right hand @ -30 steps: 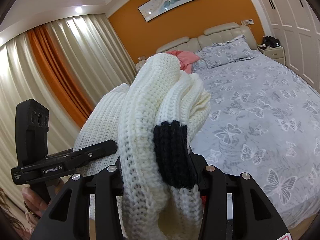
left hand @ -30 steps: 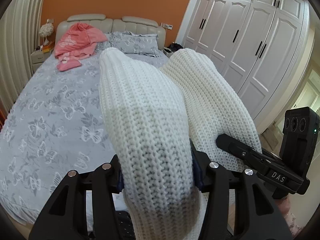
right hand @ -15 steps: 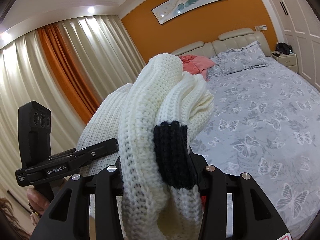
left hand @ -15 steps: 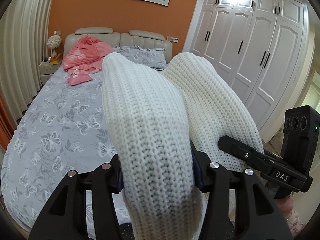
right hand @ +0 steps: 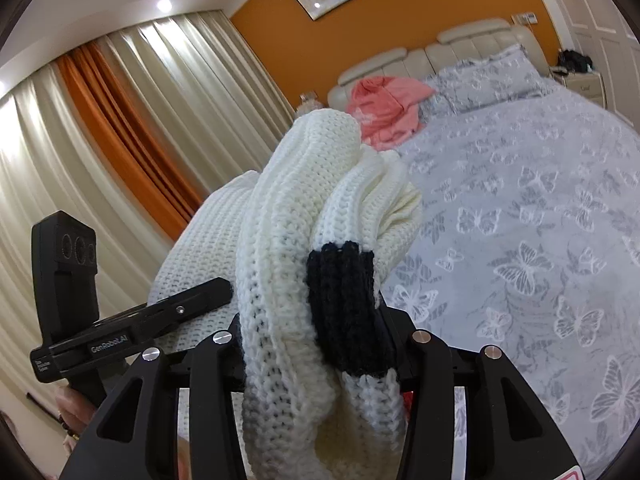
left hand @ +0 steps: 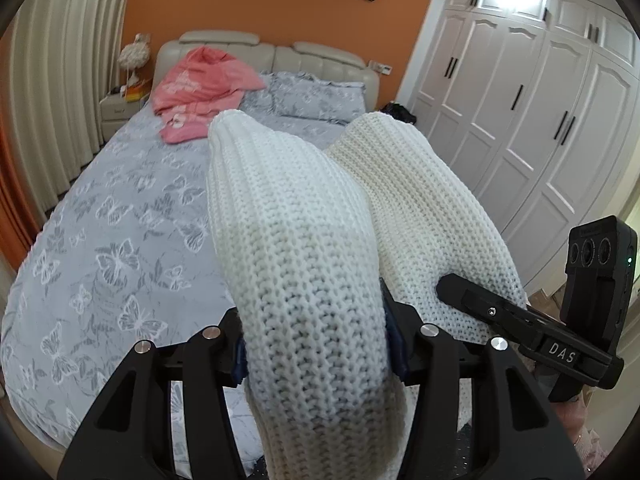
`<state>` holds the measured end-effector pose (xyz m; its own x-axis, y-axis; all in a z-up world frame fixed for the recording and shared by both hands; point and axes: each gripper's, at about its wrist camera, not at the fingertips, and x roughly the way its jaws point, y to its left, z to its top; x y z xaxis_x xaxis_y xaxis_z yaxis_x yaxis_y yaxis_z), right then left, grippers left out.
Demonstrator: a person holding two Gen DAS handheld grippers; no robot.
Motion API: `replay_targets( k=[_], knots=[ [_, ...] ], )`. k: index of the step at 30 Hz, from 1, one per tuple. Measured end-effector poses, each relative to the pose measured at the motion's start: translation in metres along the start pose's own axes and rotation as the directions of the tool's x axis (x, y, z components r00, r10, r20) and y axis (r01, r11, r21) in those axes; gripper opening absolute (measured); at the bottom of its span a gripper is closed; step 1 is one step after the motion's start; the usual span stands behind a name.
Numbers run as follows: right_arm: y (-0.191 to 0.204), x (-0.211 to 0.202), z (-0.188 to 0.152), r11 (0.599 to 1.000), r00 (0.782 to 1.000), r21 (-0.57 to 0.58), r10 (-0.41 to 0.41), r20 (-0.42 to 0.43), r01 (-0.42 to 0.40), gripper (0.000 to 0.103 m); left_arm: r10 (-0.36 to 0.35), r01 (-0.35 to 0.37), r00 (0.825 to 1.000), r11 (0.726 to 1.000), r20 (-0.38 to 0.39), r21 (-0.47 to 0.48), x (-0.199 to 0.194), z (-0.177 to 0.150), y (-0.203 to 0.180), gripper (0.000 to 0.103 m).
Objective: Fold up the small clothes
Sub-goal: 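Lower the folded sweater onto the bed and open both grippers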
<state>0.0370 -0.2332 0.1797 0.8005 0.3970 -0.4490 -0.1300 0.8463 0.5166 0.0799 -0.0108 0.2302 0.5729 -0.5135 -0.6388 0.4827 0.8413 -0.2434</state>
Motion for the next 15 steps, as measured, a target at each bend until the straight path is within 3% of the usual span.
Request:
replay_targets(
  k=[3,4,5,6,7,8,9,10,12,15],
  knots=[
    [-0.029,0.039,-0.020,0.999,0.999,0.035,-0.036,-0.033,0.037,0.061,0.039,-0.041,0.998,0.998,-0.046,-0.037,0.041,-0.021,0.024,0.066],
    [-0.042,0.053,-0.030,0.997,0.996,0.028,-0.074,-0.040,0.076,0.062,0.059,-0.062,0.996,0.997,-0.069,-0.048,0.060,-0.032,0.035,0.078],
    [-0.065,0.075,-0.051,0.986,0.984,-0.001,-0.166,-0.069,0.166,0.061,0.113,-0.120,0.988,0.991,-0.109,-0.065,0.089,-0.052,0.052,0.083],
    [-0.078,0.088,-0.063,0.974,0.968,-0.016,-0.227,-0.102,0.227,0.061,0.161,-0.171,0.977,0.983,-0.140,-0.066,0.110,-0.067,0.064,0.084],
    [-0.098,0.103,-0.081,0.953,0.938,-0.029,-0.301,-0.172,0.301,0.058,0.240,-0.258,0.949,0.964,-0.206,-0.065,0.141,-0.094,0.082,0.081],
    [-0.120,0.118,-0.100,0.935,0.897,-0.016,-0.345,-0.278,0.355,0.041,0.270,-0.296,0.927,0.953,-0.262,-0.065,0.156,-0.109,0.092,0.075],
    [-0.132,0.122,-0.111,0.932,0.880,0.015,-0.335,-0.337,0.361,0.032,0.289,-0.327,0.899,0.943,-0.329,-0.065,0.168,-0.127,0.102,0.060],
    [-0.137,0.117,-0.119,0.938,0.885,0.048,-0.306,-0.352,0.344,0.032,0.287,-0.335,0.885,0.940,-0.367,-0.073,0.171,-0.138,0.109,0.059],
    [-0.128,0.110,-0.116,0.946,0.898,0.022,-0.300,-0.321,0.324,0.033,0.263,-0.317,0.906,0.941,-0.331,-0.121,0.158,-0.151,0.112,0.062],
    [-0.108,0.130,-0.095,0.963,0.902,-0.048,-0.266,-0.340,0.266,0.040,0.263,-0.314,0.920,0.938,-0.289,-0.145,0.145,-0.150,0.106,0.068]
  ],
)
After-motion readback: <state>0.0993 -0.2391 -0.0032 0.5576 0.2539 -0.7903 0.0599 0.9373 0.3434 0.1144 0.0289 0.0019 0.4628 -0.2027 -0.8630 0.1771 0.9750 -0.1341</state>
